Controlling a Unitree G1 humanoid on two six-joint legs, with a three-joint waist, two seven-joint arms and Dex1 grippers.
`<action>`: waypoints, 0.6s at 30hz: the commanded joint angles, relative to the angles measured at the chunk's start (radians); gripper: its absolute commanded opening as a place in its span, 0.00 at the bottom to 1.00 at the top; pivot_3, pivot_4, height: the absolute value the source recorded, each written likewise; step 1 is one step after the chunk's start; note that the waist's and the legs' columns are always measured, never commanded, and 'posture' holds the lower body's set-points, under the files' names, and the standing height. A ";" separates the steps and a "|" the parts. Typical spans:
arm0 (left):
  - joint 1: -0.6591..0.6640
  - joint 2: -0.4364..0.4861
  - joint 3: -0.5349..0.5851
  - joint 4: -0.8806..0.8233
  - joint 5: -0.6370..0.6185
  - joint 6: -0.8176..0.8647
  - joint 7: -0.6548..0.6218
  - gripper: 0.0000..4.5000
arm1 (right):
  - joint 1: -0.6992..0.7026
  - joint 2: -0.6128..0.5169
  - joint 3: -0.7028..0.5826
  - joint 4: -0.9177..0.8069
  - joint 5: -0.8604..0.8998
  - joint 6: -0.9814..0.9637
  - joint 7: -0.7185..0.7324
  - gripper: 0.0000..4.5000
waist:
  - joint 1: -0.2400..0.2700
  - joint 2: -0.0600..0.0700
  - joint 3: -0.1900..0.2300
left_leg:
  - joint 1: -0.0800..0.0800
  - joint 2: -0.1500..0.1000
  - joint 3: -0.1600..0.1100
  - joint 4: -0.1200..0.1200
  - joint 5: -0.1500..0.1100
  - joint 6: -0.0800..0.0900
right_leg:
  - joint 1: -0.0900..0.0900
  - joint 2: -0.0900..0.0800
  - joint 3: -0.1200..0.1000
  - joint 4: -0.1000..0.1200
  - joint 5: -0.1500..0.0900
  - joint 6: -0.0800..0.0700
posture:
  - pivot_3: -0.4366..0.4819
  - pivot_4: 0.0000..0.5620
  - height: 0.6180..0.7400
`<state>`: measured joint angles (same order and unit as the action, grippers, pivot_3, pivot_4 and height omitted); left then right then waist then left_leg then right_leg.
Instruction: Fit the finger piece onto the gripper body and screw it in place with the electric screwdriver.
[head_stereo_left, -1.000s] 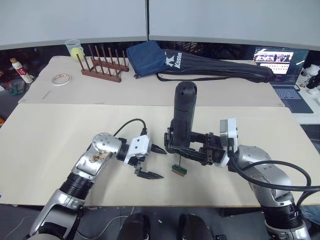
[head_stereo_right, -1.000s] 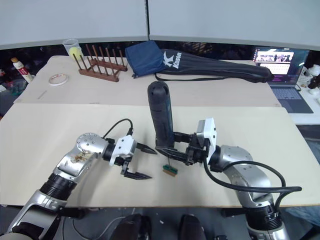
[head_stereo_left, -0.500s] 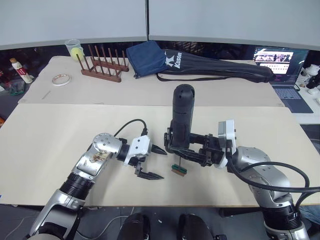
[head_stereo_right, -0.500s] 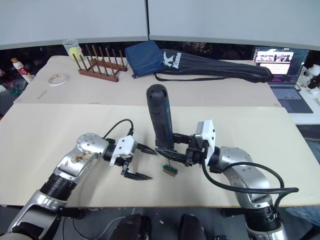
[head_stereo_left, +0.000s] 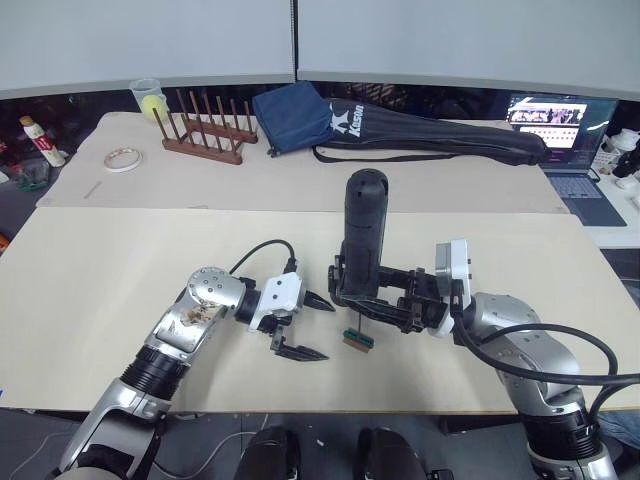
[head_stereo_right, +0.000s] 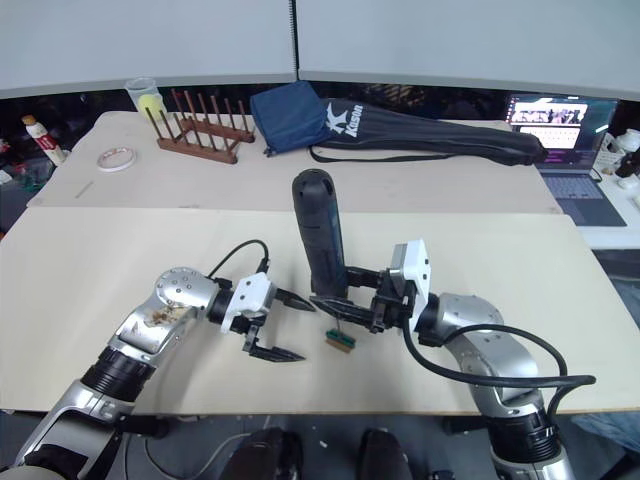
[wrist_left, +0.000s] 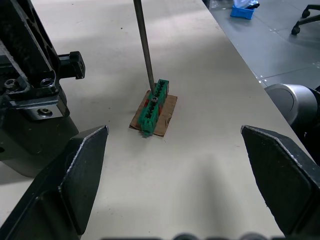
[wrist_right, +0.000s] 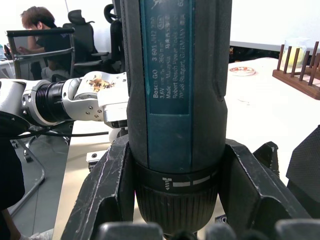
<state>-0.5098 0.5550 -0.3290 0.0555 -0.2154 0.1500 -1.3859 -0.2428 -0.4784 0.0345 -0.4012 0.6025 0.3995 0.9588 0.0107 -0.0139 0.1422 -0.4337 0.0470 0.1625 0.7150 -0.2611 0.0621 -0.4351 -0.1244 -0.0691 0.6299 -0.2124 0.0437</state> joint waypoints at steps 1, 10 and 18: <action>-0.008 -0.002 0.002 -0.024 -0.003 -0.016 0.001 1.00 | -0.002 0.011 -0.005 -0.026 0.008 -0.047 0.007 0.43 | 0.000 0.000 0.000 | 0.000 0.000 0.000 0.000 0.000 0.000 | 0.000 0.000 0.000 0.000 0.000 0.000 | 0.48 0.27 1.00; -0.007 -0.001 0.002 -0.029 -0.002 -0.015 0.003 1.00 | 0.005 0.017 0.001 -0.025 -0.001 -0.060 0.010 0.43 | 0.000 0.000 0.000 | 0.000 0.000 0.000 0.000 0.000 0.000 | 0.000 0.000 0.000 0.000 0.000 0.000 | 0.48 0.27 1.00; -0.008 -0.002 0.002 -0.035 -0.004 -0.011 0.003 1.00 | 0.004 0.008 -0.003 -0.027 0.006 -0.066 0.015 0.43 | 0.000 0.000 0.000 | 0.000 0.000 0.000 0.000 0.000 0.000 | 0.000 0.000 0.000 0.000 0.000 0.000 | 0.48 0.27 1.00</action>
<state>-0.5098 0.5551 -0.3302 0.0554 -0.2132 0.1498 -1.3849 -0.2250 -0.4668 0.0579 -0.3939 0.5901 0.3727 0.9610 0.0108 -0.0140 0.1422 -0.4337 0.0470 0.1626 0.7150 -0.2611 0.0621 -0.4351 -0.1243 -0.0691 0.6299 -0.2124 0.0436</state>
